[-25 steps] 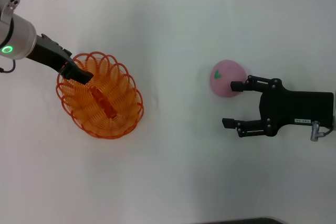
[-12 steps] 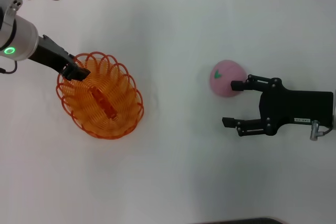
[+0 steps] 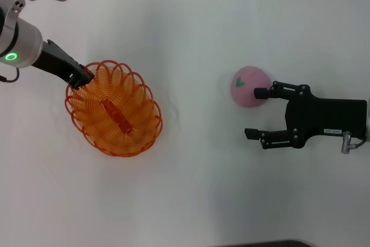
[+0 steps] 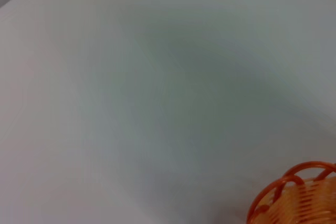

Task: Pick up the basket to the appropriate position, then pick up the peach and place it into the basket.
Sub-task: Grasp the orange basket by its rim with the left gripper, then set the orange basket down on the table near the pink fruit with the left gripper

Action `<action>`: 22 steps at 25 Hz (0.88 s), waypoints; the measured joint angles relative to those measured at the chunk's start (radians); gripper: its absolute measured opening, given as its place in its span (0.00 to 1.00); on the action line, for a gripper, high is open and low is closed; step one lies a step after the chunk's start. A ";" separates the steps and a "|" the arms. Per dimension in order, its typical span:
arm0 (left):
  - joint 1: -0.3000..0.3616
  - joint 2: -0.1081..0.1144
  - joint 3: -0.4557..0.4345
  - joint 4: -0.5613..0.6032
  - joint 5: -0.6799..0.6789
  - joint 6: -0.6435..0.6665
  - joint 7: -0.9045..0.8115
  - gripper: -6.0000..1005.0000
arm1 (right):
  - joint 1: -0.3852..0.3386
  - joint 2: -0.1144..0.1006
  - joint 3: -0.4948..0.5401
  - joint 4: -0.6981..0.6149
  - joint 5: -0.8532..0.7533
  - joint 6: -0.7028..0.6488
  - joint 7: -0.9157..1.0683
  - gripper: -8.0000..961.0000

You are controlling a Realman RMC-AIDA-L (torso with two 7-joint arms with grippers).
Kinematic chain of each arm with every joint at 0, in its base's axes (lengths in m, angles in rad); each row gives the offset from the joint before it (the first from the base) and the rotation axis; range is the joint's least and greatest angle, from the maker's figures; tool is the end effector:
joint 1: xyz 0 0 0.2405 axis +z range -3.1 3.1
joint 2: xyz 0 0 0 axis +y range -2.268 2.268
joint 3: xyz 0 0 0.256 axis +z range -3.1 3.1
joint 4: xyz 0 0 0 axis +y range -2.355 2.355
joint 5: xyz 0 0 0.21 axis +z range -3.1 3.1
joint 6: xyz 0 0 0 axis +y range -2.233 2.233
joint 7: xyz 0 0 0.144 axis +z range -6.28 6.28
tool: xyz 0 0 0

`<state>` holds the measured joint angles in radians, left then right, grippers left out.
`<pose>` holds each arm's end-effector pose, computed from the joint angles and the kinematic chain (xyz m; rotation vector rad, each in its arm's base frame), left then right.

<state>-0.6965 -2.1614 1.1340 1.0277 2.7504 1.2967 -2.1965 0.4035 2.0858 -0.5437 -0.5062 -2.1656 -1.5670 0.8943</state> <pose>-0.2213 0.3878 -0.0230 -2.5886 -0.7308 0.4778 0.3214 0.2659 -0.0258 -2.7464 0.3531 0.5683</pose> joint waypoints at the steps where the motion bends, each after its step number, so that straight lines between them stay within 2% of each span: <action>1: 0.000 0.000 0.000 0.000 0.000 0.001 -0.001 0.20 | 0.000 0.000 0.000 0.000 0.000 0.000 0.000 0.97; 2: 0.000 0.000 -0.001 0.000 0.000 0.002 -0.003 0.16 | 0.000 -0.001 0.001 -0.001 0.001 -0.001 0.000 0.97; 11: -0.016 0.005 -0.004 0.013 0.000 0.078 -0.045 0.13 | 0.001 -0.001 -0.001 0.001 0.001 0.000 0.000 0.97; 15: -0.035 0.017 -0.011 0.017 0.000 0.115 -0.107 0.12 | 0.001 -0.001 0.000 0.001 0.001 -0.003 0.000 0.97; 17: -0.059 0.032 -0.047 0.002 0.000 0.154 -0.160 0.12 | 0.002 -0.001 0.001 0.001 0.001 -0.004 0.000 0.97; 18: -0.059 0.032 -0.047 0.002 0.000 0.154 -0.160 0.12 | 0.002 -0.001 0.002 0.001 0.001 -0.004 0.000 0.97; 22: -0.095 0.050 -0.148 -0.035 -0.005 0.225 -0.182 0.10 | 0.002 0.000 0.004 0.002 0.002 -0.005 0.000 0.97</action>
<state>-0.7917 -2.1118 0.9859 0.9930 2.7456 1.5218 -2.3785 0.4050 2.0860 -0.5399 -0.5046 -2.1635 -1.5717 0.8943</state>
